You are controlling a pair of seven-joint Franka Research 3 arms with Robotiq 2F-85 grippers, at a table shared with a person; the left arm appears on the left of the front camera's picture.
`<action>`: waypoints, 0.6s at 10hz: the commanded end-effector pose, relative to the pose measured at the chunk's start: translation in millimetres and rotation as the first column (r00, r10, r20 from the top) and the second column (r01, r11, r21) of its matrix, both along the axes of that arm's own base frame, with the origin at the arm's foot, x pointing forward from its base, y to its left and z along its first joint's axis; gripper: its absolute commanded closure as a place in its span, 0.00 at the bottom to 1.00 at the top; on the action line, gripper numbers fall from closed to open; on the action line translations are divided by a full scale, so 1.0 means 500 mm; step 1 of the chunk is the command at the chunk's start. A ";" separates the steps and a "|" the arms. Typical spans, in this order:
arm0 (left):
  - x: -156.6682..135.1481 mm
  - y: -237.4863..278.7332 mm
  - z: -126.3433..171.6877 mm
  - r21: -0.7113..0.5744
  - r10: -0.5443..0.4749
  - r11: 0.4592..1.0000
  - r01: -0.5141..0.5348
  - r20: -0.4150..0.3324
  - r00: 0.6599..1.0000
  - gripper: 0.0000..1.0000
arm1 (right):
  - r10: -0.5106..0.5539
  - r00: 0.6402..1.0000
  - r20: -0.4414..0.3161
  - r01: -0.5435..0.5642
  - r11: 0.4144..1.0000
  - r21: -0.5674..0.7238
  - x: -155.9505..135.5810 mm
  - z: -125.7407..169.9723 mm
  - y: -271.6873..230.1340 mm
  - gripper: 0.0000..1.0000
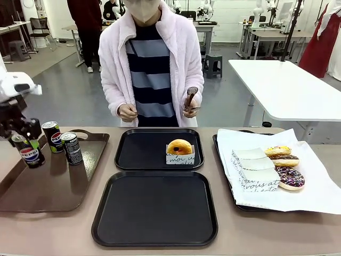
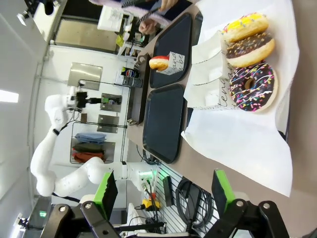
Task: Set up donuts and drinks on trays.
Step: Pick up one Pepsi coke and place it on the Flat Tray.
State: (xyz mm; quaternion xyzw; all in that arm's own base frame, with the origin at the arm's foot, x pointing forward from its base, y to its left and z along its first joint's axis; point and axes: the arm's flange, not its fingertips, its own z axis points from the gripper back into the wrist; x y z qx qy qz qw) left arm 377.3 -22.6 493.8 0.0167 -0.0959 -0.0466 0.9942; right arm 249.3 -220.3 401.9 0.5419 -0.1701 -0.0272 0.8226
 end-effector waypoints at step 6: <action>-0.072 -0.043 0.102 -0.005 -0.011 1.000 0.012 0.032 0.999 0.46 | -0.001 1.000 0.008 0.001 1.000 0.008 -0.001 0.001 -0.001 0.00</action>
